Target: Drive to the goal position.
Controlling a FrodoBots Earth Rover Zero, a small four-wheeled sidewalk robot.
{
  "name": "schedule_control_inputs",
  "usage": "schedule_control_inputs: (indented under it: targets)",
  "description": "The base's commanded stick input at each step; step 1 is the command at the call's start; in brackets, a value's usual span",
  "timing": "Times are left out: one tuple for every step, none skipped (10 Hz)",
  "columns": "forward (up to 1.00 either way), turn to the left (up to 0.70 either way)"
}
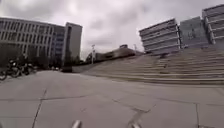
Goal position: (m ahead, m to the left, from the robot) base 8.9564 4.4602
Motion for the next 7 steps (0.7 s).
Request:
schedule_control_inputs:
  targets:
    - [0.7, 0.26]
    - [0.7, 0.33]
    - [0.7, 0.35]
    - [0.7, 0.35]
    - [0.7, 0.35]
    - [0.7, 0.32]
    - [0.7, 0.26]
